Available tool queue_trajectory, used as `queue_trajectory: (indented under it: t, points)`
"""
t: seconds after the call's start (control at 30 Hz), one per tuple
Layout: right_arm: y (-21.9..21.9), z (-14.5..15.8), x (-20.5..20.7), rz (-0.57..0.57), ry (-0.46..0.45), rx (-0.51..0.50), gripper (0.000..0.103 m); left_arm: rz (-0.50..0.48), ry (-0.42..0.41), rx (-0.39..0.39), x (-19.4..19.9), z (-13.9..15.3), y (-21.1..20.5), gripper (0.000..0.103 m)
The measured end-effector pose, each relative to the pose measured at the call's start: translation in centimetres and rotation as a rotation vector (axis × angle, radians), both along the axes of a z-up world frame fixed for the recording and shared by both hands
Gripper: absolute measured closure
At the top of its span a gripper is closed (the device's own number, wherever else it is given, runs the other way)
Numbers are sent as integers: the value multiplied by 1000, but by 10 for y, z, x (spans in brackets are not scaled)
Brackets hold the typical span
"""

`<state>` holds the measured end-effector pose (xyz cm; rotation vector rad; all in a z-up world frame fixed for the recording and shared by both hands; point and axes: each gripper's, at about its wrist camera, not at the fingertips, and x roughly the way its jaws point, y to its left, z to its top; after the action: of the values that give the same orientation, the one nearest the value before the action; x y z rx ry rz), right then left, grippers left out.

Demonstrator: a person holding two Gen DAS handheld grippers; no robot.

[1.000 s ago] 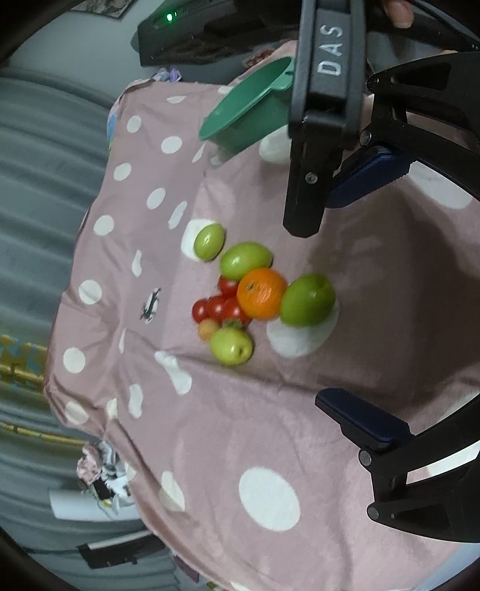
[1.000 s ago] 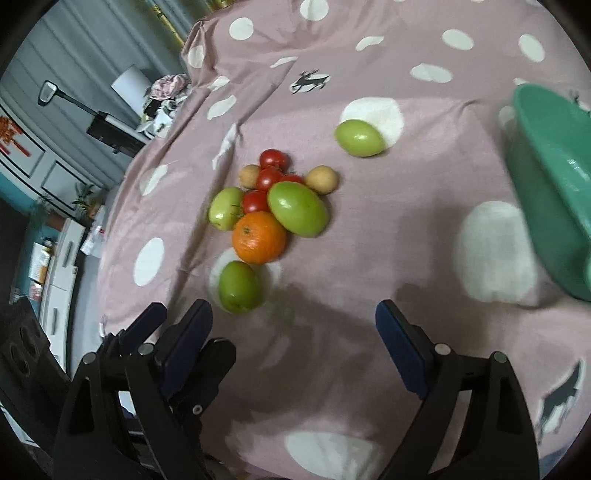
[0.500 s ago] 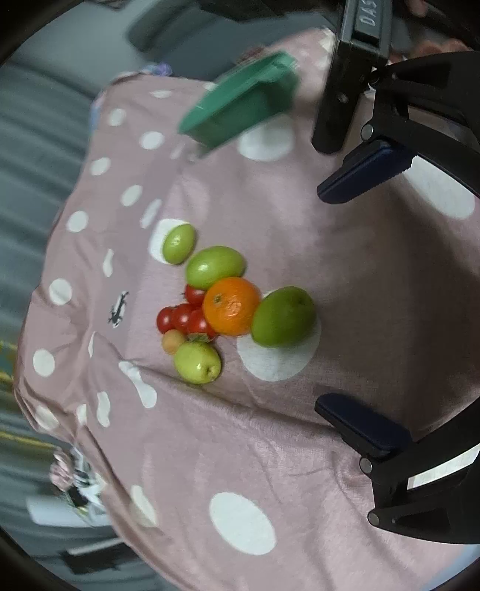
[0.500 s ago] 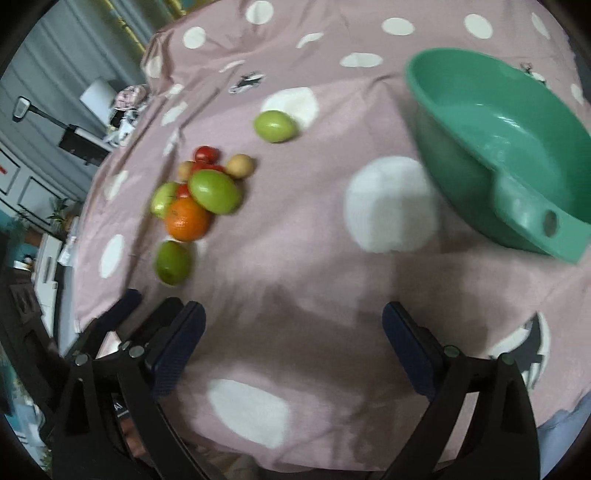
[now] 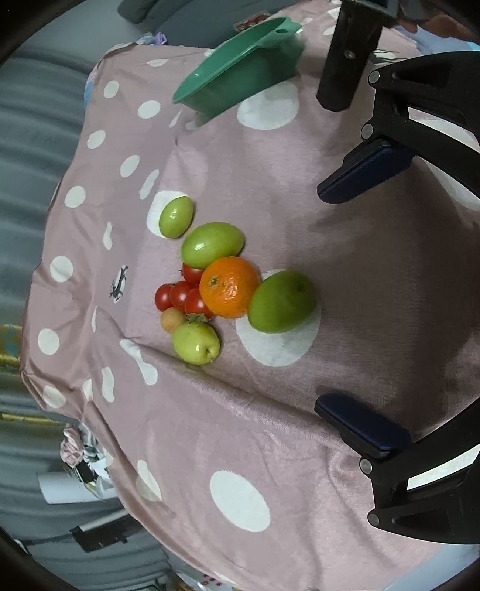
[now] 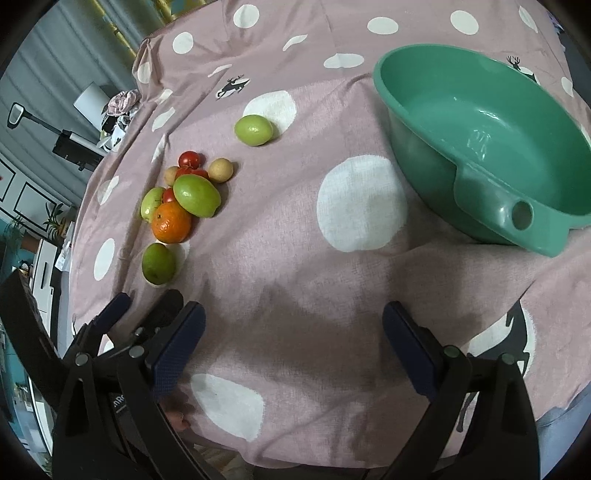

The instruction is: Organize fruits

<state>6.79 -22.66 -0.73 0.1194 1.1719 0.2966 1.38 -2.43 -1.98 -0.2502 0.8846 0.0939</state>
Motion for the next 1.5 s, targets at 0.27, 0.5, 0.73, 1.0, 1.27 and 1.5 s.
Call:
queue_trajectory:
  t: [0.27,0.5,0.73,1.0,1.27,1.5]
  points:
    - [6,-2,2,10,13,-16,5,-39,28,47,5,-1,-5,1]
    - [15,0,8,53,26,92,5,-44,0,-13,-1,8,6,4]
    - [37,3,19,130,47,170,6,-118,-79,108,-8,25,2,32]
    - [61,-3,35,170,75,180,6,-65,4,-37,2,7,29,63]
    - [91,-12,46,245,128,279,21,-273,-57,99,5,19,-10,63]
    - [108,-26,57,270,138,296,44,-259,-56,64,12,17,1,77]
